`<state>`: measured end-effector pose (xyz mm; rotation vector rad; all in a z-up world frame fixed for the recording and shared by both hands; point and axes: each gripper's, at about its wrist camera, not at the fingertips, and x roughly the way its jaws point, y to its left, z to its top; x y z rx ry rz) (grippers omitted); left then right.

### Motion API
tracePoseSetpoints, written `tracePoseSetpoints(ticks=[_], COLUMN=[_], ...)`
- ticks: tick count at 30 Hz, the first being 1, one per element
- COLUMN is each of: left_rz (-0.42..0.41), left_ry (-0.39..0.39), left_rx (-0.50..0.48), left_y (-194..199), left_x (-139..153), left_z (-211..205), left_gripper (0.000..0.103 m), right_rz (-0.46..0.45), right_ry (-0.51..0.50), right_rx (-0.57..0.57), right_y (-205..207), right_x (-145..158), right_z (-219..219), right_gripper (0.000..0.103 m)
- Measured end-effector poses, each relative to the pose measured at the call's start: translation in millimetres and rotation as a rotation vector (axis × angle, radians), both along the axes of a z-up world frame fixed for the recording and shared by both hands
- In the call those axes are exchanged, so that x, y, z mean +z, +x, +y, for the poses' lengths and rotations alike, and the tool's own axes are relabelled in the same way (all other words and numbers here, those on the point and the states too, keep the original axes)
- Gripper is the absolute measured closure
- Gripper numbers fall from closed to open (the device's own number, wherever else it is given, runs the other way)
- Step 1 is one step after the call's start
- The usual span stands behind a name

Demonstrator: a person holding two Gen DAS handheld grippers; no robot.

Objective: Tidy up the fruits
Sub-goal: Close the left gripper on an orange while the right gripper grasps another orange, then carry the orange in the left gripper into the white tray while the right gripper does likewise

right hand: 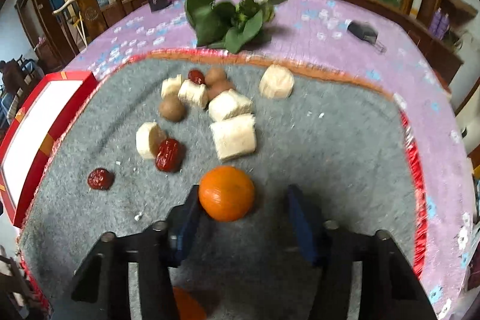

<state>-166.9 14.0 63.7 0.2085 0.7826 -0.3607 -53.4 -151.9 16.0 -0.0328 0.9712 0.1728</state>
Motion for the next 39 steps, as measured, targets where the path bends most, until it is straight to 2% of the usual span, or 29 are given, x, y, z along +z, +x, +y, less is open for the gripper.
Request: tracePoseSetpoints(ticks=[1, 6, 11, 13, 17, 19, 20, 22, 24, 26, 27, 35, 39], left_rz=[0.004, 0.004, 0.049, 0.078, 0.132, 0.162, 0.18, 0.193, 0.186, 0.167, 0.159, 0.147, 0.083], left_ry=[-0.006, 0.0, 0.002, 0.008, 0.016, 0.034, 0.035, 0.027, 0.024, 0.026, 0.022, -0.046, -0.066], left_rx=[-0.016, -0.077, -0.136, -0.148, -0.175, -0.171, -0.169, -0.162, -0.165, -0.173, -0.176, -0.149, -0.083], left_y=[-2, -1, 16, 26, 37, 43, 46, 49, 49, 47, 46, 44, 36], left_x=[1, 3, -9, -16, -32, -41, -44, -48, -50, -50, -50, -45, -28], left_z=[-3, -30, -65, -78, -100, -106, -108, -109, -110, -109, -110, -94, -64], left_gripper=[0.001, 0.001, 0.008, 0.017, 0.028, 0.041, 0.044, 0.053, 0.055, 0.062, 0.068, 0.07, 0.07], right_rz=[0.004, -0.03, -0.094, -0.094, -0.14, -0.134, -0.124, -0.112, -0.11, -0.114, -0.114, -0.127, -0.165], right_ry=[0.014, 0.149, 0.385, 0.437, 0.505, 0.535, 0.549, 0.55, 0.54, 0.54, 0.538, 0.518, 0.488], right_rx=[0.013, 0.021, -0.038, -0.08, -0.134, -0.157, -0.162, -0.167, -0.16, -0.153, -0.151, -0.143, -0.165], right_y=[-1, -5, -12, -12, -16, -13, -12, -11, -10, -12, -12, -11, -13], right_x=[1, 7, 6, 6, 14, 13, 12, 11, 9, 10, 10, 8, 10], right_z=[-2, -33, -74, -85, -100, -104, -105, -106, -105, -106, -106, -104, -104], right_gripper=[0.071, 0.071, 0.071, 0.071, 0.071, 0.071, 0.071, 0.071, 0.071, 0.071, 0.071, 0.071, 0.071])
